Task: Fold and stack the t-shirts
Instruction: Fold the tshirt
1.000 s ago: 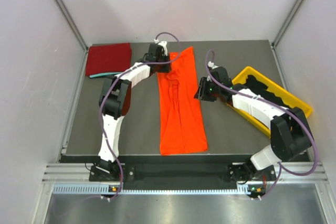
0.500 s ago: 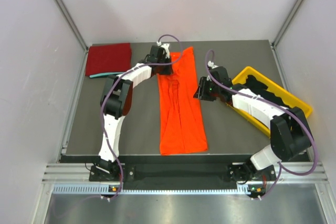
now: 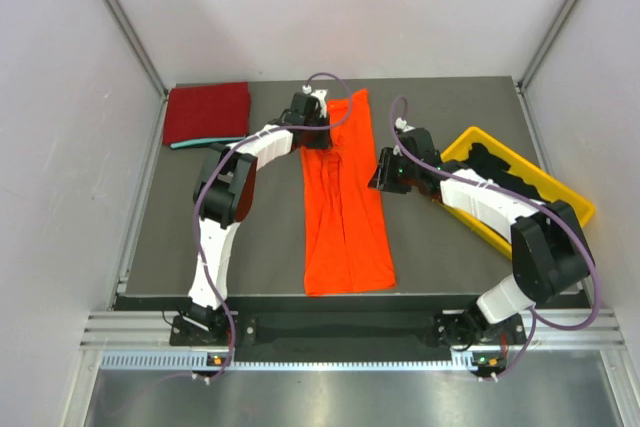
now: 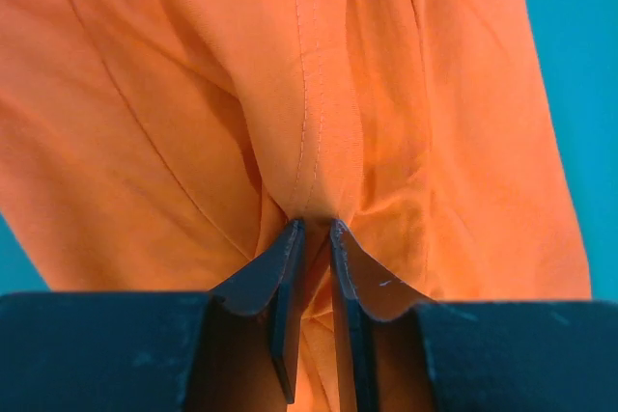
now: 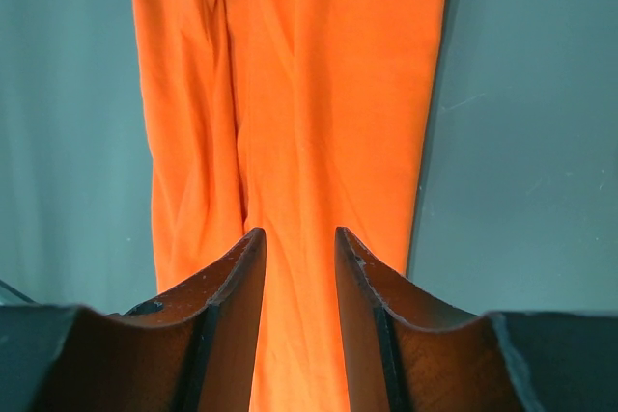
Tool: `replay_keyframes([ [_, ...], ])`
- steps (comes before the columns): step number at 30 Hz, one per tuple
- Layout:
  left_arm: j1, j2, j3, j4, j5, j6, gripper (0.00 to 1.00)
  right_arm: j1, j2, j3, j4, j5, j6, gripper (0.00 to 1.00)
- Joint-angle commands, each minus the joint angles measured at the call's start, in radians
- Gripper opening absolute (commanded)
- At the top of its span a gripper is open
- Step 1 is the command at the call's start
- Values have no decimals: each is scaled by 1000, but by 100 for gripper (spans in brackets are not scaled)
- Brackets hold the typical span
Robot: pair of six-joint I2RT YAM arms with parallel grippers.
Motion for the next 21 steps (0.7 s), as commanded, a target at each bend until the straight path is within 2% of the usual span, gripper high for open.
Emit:
replay_keyframes([
  [1,-9,23,-6,11,-3,-12,22,-16,2,1,40,-7,6,36],
  [8,-2,-56,69,-81,-21,-15,33,-23,-31,10,-37,12,-4,37],
  [11,1,-136,110,-188,-67,2,37,-36,-45,15,-132,-28,-30,38],
  [14,3,-220,89,-309,-63,-18,39,-34,-93,-36,-192,-62,-46,39],
  [18,-8,-333,-33,-476,-17,-55,39,-17,-196,-192,-235,-62,-26,42],
  [21,-64,-477,-298,-483,-23,-79,38,0,-294,-302,-256,-70,9,46],
])
